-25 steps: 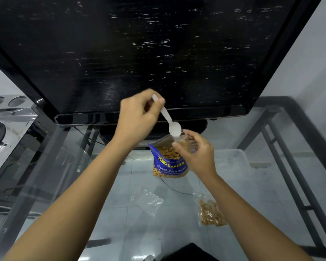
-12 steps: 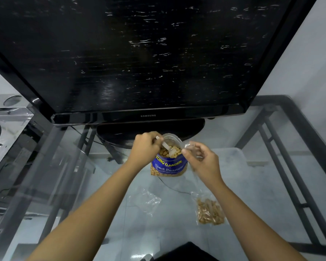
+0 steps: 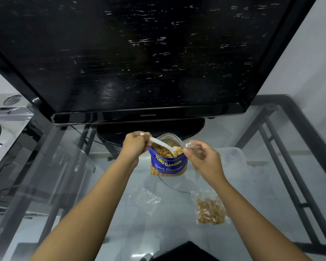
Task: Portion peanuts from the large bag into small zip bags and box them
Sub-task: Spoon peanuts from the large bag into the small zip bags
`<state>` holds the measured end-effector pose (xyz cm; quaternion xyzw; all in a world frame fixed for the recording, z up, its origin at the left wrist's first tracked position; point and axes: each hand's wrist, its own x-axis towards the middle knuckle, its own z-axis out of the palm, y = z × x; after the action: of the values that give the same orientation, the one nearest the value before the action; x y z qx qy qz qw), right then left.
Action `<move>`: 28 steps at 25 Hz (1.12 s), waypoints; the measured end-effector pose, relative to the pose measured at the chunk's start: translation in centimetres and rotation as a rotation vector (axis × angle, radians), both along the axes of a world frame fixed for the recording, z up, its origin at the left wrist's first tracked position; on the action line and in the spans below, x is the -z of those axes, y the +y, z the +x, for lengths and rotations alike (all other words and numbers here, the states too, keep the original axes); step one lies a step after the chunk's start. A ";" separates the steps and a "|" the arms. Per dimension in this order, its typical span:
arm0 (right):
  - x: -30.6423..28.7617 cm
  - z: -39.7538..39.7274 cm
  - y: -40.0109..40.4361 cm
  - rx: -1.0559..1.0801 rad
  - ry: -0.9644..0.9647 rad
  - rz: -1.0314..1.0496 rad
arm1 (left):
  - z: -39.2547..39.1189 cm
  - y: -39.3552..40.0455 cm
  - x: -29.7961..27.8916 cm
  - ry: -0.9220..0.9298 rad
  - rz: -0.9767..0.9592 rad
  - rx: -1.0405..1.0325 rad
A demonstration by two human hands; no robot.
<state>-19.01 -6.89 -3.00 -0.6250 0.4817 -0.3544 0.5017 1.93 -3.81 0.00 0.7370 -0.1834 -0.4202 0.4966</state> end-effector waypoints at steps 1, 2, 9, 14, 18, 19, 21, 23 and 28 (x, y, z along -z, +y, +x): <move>-0.2 -0.1 -0.1 -0.001 0.027 -0.024 | 0.4 0.1 0.1 0.034 -0.007 -0.008; -0.4 -0.2 -0.3 -0.007 0.060 -0.054 | 0.8 0.2 0.0 0.064 -0.019 -0.017; -1.7 0.1 -1.1 -0.123 0.391 -0.360 | 3.2 0.7 -1.1 0.108 -0.117 -0.056; -2.3 1.4 -1.1 -0.171 0.468 -0.404 | 3.4 0.3 -4.2 0.042 -0.178 0.010; -2.5 2.1 -0.6 -0.153 0.366 -0.358 | 0.5 0.5 -7.0 -0.403 -0.235 0.270; -2.5 2.2 -0.4 -0.148 0.317 -0.327 | -0.5 0.7 -7.8 -0.573 -0.269 0.355; -2.5 2.0 -0.1 -0.143 0.158 -0.210 | -2.2 1.2 -9.4 -0.814 -0.357 0.492; -2.7 1.7 0.2 -0.130 -0.049 -0.072 | -2.8 1.5 -10.7 -0.894 -0.430 0.578; -3.0 1.1 0.4 -0.159 -0.189 -0.020 | -2.9 2.5 -12.6 -0.986 -0.492 0.668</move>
<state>-17.93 -6.49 0.01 -0.6301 0.3779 -0.3756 0.5649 -0.98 -1.29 12.56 0.6114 -0.7008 -0.1100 0.3508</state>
